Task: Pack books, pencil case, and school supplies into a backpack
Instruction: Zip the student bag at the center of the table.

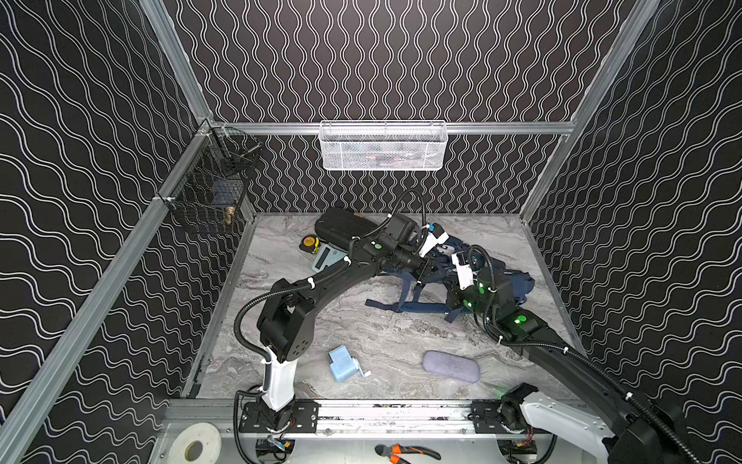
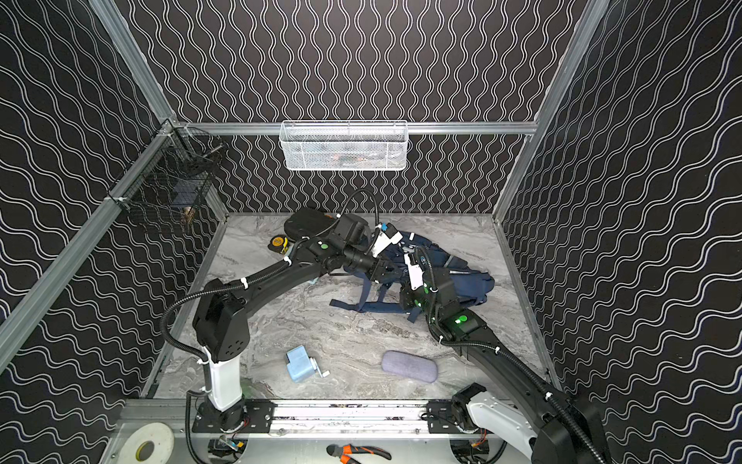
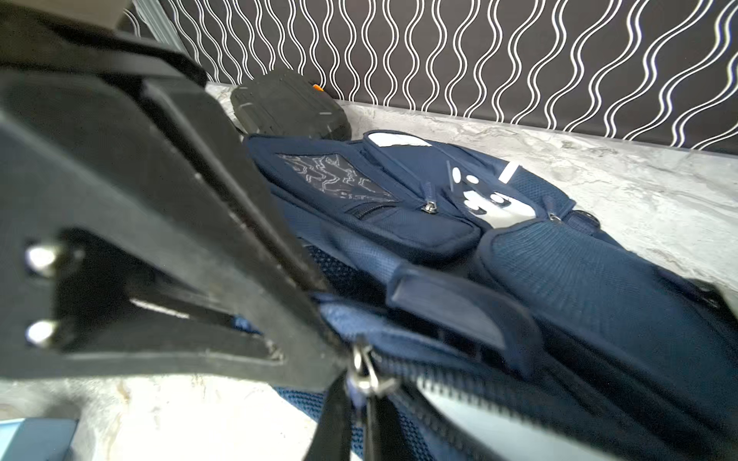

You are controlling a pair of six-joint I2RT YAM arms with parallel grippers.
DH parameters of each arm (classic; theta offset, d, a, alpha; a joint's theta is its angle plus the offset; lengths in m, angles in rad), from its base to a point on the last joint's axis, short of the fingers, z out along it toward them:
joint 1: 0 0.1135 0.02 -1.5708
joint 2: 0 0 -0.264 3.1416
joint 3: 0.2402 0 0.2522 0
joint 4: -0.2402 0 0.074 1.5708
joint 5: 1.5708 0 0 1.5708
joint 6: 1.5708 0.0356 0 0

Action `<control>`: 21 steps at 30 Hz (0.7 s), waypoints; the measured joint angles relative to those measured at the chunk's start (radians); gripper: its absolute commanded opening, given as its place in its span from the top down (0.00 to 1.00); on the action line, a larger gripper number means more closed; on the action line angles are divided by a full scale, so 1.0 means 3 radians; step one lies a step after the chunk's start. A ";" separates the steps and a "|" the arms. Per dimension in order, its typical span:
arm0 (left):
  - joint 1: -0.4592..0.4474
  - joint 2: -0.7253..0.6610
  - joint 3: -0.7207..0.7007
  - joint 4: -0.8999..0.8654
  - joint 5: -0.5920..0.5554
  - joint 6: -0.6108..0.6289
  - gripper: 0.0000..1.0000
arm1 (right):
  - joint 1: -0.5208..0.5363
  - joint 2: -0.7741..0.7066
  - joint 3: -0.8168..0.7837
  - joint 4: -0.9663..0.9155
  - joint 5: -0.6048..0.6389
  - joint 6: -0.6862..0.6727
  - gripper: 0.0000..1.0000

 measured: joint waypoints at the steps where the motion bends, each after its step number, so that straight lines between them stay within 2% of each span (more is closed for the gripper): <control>1: 0.0000 -0.0004 -0.0006 0.0004 0.0006 0.0001 1.00 | 0.0000 -0.0018 0.0001 -0.0018 -0.0001 0.0017 1.00; 12: 0.0032 0.0014 0.0011 -0.0039 0.0011 0.0112 1.00 | -0.0013 -0.0271 0.0037 -0.0369 -0.0093 0.0278 1.00; 21: 0.0135 -0.0050 -0.0151 0.0017 0.0055 0.0163 1.00 | -0.0216 -0.0427 0.0019 -0.0441 -0.0469 0.0643 1.00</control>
